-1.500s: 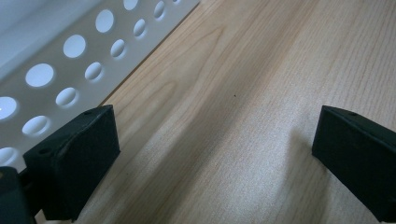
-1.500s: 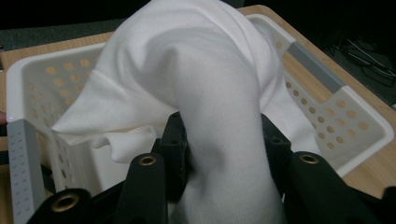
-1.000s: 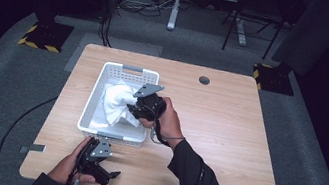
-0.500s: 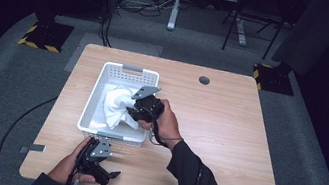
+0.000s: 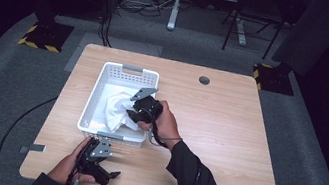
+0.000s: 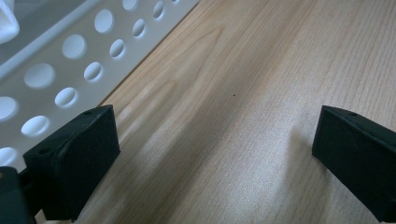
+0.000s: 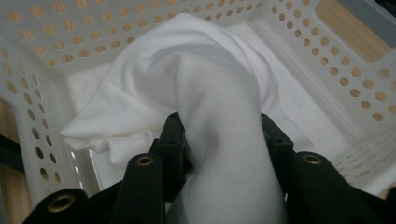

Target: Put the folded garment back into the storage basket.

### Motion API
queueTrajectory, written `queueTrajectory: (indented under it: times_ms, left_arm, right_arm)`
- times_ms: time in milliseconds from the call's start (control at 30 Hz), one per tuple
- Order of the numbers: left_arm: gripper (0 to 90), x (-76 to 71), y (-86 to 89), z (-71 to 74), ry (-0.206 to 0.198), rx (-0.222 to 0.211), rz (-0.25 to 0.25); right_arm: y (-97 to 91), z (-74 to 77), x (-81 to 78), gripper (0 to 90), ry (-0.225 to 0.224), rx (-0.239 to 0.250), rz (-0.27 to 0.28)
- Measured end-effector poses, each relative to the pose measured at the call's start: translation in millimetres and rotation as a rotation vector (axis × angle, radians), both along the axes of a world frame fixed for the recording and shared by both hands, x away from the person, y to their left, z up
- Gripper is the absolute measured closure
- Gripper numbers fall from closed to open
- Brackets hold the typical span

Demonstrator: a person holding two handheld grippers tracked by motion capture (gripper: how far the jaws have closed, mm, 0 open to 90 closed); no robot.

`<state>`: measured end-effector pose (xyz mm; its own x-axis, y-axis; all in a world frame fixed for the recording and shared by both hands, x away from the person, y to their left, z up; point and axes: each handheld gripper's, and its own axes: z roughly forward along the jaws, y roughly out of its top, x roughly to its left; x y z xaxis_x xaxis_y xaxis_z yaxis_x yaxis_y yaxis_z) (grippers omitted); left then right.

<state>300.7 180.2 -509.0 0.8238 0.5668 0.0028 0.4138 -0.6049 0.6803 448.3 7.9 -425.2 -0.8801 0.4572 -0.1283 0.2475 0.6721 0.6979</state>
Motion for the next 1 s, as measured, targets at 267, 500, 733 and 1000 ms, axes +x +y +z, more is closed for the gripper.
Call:
queueTrajectory:
  times_ms: [267, 500, 733, 1000]
  left_arm:
    - [0.6, 0.0, 0.0, 0.0, -0.001, 0.000, 0.000]
    - [0.6, 0.0, 0.0, -0.1, -0.001, 0.000, 0.000]
    - [0.6, 0.0, 0.0, 0.0, 0.000, 0.000, 0.000]
    - [0.6, 0.0, 0.0, 0.0, 0.000, -0.001, 0.000]
  right_arm:
    - [2.5, -3.2, -0.2, 61.0, 0.006, -0.033, 0.016]
    - [2.9, -6.8, 1.5, 60.6, 0.017, -0.056, 0.029]
    - [5.3, -8.9, 1.9, 59.2, 0.025, -0.073, 0.040]
    - [3.7, -11.0, 5.4, 55.5, 0.049, -0.075, 0.046]
